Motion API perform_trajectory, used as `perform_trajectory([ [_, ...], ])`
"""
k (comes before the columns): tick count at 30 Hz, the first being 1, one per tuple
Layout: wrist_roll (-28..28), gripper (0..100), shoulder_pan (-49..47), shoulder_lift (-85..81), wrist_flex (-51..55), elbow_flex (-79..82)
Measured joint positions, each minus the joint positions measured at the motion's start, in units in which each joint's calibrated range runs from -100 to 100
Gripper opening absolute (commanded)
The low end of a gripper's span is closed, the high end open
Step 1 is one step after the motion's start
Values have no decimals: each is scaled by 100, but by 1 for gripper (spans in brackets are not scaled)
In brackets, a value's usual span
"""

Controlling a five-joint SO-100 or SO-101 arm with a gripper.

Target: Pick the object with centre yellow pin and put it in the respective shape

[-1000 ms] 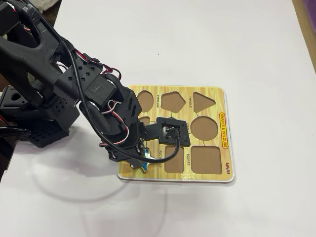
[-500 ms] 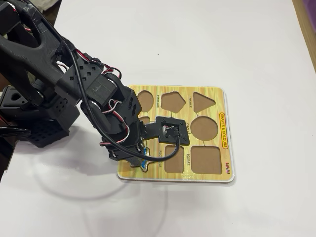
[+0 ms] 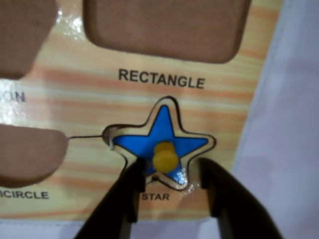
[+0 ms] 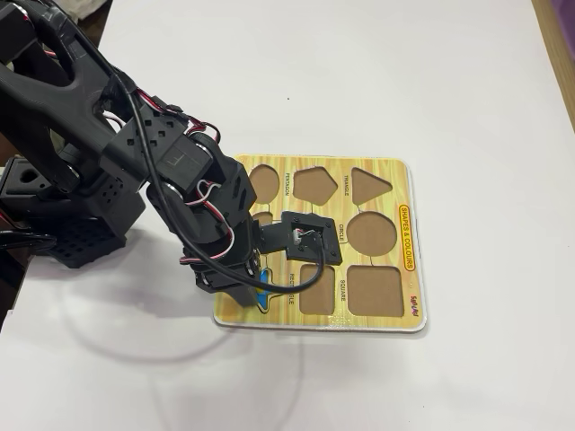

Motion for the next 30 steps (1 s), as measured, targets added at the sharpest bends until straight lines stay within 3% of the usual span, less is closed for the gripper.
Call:
perform_trajectory([
  [7, -738, 22, -75, -284, -86, 405],
  [22, -2527, 22, -1272, -2938, -60, 1969],
  [30, -2793, 22, -1319, -5129, -51, 3354],
])
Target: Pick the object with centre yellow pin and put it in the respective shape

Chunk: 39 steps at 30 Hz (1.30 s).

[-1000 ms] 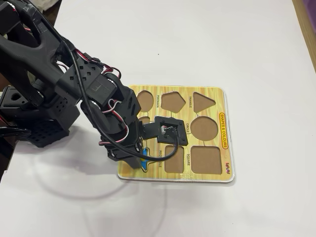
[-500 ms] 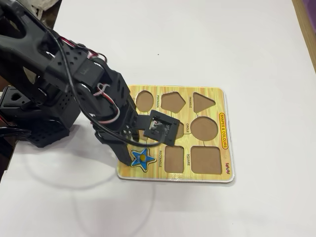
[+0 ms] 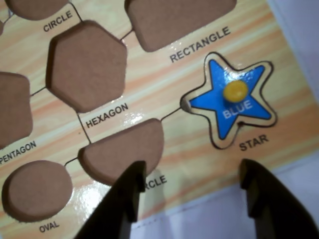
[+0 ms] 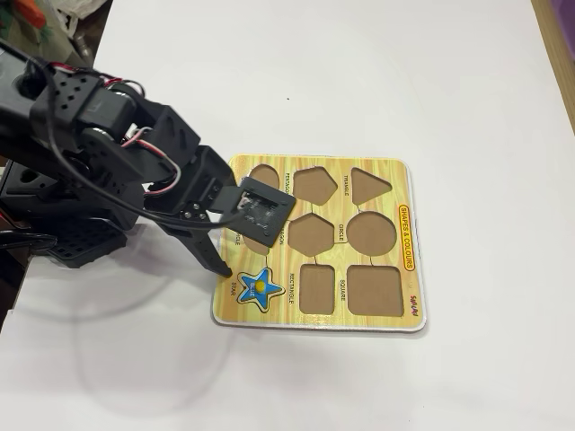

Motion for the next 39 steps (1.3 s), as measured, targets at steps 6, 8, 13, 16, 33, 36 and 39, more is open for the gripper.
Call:
perform_trajectory([
  [6, 0, 22, -458, -1366, 0, 872],
  [8, 0, 22, -692, -1581, 9, 1061],
  [13, 0, 22, -945, -1649, 26, 1115],
  [16, 0, 22, -935, -1684, 334, 1115],
  [33, 36, 22, -954, -1778, 1740, 1097],
  [36, 36, 22, -954, -1778, 1740, 1097],
  [39, 36, 22, -954, -1778, 1740, 1097],
])
